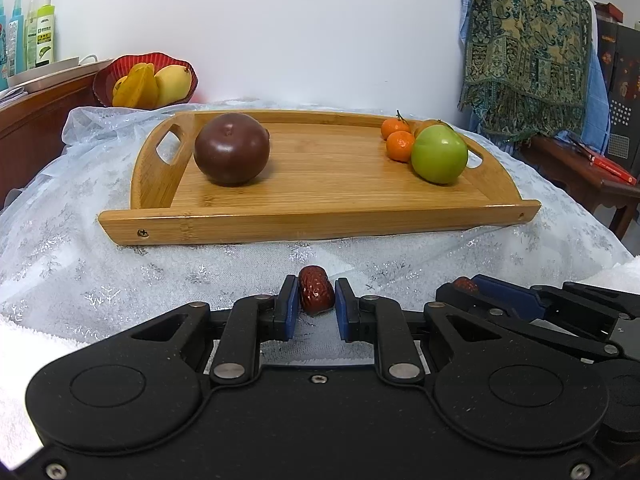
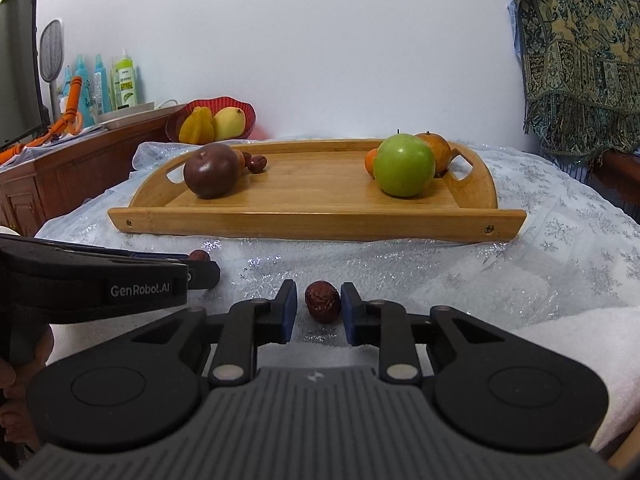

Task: Organize fruits
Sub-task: 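Grasp the last red date with the right tool while the left tool holds its date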

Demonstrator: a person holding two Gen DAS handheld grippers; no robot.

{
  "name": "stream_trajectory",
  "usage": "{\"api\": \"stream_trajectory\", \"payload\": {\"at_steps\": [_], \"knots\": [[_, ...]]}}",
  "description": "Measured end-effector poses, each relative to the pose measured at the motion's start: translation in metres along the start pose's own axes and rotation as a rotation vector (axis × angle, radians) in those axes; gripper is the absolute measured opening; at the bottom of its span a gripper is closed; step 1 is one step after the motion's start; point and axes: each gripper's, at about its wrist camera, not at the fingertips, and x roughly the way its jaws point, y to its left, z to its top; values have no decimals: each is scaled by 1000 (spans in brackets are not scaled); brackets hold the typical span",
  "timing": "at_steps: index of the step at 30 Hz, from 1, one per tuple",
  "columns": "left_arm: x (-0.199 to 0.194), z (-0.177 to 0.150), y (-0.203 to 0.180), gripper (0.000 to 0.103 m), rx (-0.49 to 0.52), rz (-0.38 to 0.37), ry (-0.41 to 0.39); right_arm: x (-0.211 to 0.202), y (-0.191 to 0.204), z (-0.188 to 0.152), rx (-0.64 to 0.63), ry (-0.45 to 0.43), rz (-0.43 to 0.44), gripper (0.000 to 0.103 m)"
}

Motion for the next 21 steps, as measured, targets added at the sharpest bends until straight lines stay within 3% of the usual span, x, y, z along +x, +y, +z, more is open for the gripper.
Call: {"api": "stream_trajectory", "payload": {"at_steps": [9,11,15,21], "knots": [[1,-1,-1,20,9,2,-8,3,5,-4,-24,-20,-33,29],[1,-1,0,20,8,1,-10,2,7,-6,-33,-46,-65,23],[3,-1,5,20,-16,-4,-18,-2,7,-6,-29,-99,-104,23],[5,-1,5,20,-16,-2,-31,2,3,-2,-10,-109,-118,23]]}}
